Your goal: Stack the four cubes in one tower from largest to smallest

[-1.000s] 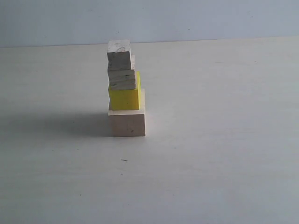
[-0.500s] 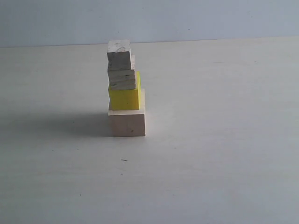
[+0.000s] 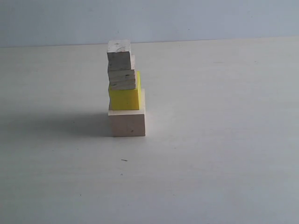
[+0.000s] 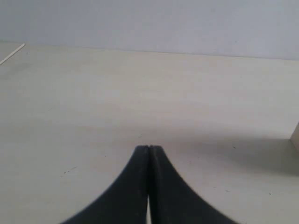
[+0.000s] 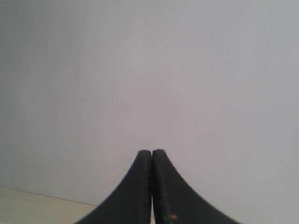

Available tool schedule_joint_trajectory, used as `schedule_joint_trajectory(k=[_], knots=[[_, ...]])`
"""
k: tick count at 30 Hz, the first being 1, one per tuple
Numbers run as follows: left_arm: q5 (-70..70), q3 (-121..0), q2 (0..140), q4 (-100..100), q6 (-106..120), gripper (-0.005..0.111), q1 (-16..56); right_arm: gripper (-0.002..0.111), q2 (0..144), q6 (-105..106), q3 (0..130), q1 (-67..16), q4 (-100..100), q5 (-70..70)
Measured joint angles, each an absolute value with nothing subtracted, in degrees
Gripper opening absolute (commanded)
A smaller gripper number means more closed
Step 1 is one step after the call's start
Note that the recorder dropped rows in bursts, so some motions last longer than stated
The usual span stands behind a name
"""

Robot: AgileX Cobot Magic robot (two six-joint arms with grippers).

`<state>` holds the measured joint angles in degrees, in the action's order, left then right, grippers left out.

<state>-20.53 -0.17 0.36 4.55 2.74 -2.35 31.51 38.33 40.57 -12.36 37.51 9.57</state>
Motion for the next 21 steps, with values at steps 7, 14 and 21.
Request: schedule_joint_trajectory(k=[7, 14, 21], knots=[[-20.5, -0.2, 0.4, 4.5, 2.7, 0.0, -2.4, 0.0, 31.2, 38.3, 40.6, -12.3, 37.5, 9.6], [-20.5, -0.2, 0.4, 4.5, 2.7, 0.0, -2.4, 0.0, 23.5, 37.1, 40.5, -3.4, 31.2, 14.9], [-20.5, -0.2, 0.4, 4.5, 2.7, 0.0, -2.4, 0.0, 18.4, 23.1, 40.5, 3.6, 14.7, 20.0]])
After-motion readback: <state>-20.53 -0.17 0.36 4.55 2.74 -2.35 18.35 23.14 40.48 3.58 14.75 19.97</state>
